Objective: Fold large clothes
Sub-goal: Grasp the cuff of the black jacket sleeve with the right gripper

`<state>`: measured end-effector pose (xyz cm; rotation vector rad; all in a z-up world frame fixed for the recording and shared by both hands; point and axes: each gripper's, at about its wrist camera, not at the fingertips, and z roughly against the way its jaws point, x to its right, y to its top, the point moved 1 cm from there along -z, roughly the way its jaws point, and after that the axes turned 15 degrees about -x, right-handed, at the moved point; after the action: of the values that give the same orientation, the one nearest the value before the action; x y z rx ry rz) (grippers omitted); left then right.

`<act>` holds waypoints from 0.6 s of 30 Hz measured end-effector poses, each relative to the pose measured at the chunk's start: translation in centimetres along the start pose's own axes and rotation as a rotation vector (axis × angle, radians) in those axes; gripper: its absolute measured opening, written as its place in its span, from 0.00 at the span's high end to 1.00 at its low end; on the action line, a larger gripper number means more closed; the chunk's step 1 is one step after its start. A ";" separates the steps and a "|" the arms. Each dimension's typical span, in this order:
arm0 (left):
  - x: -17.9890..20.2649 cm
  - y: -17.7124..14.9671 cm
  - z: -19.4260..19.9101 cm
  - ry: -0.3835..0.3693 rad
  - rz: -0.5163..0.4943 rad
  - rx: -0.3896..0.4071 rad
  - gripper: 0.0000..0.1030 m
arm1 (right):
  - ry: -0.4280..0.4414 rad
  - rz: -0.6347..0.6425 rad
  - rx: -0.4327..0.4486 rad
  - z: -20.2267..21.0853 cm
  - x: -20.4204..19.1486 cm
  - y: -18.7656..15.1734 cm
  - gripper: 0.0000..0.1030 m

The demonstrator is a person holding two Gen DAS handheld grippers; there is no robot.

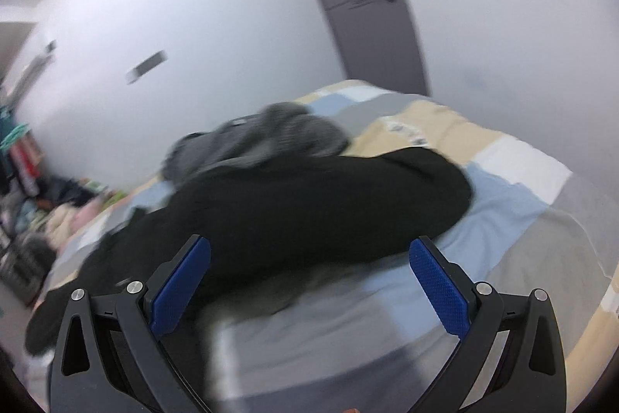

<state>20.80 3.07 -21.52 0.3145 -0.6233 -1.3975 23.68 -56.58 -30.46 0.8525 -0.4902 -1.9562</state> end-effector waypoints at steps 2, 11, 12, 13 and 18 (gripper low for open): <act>0.0 0.2 -0.6 0.004 0.010 0.005 0.00 | 0.047 -0.072 -0.014 -2.2 2.8 0.7 0.00; -0.1 1.2 -2.9 0.044 0.055 0.012 0.00 | 0.177 -0.423 -0.045 -10.8 10.8 1.0 0.00; -0.1 1.3 -3.2 0.048 0.054 0.013 0.00 | 0.194 -0.449 -0.033 -11.5 11.5 1.0 0.00; 0.0 1.5 -3.4 0.057 0.057 0.016 0.00 | 0.216 -0.469 -0.005 -11.9 12.1 1.1 0.00; 0.6 1.7 -4.6 0.085 0.043 0.016 0.00 | 0.249 -0.521 0.085 -12.9 13.9 2.7 0.06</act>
<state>24.83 2.11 -24.12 0.3698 -0.5688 -1.3319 29.99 -69.99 -42.70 1.3632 -0.2149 -2.2585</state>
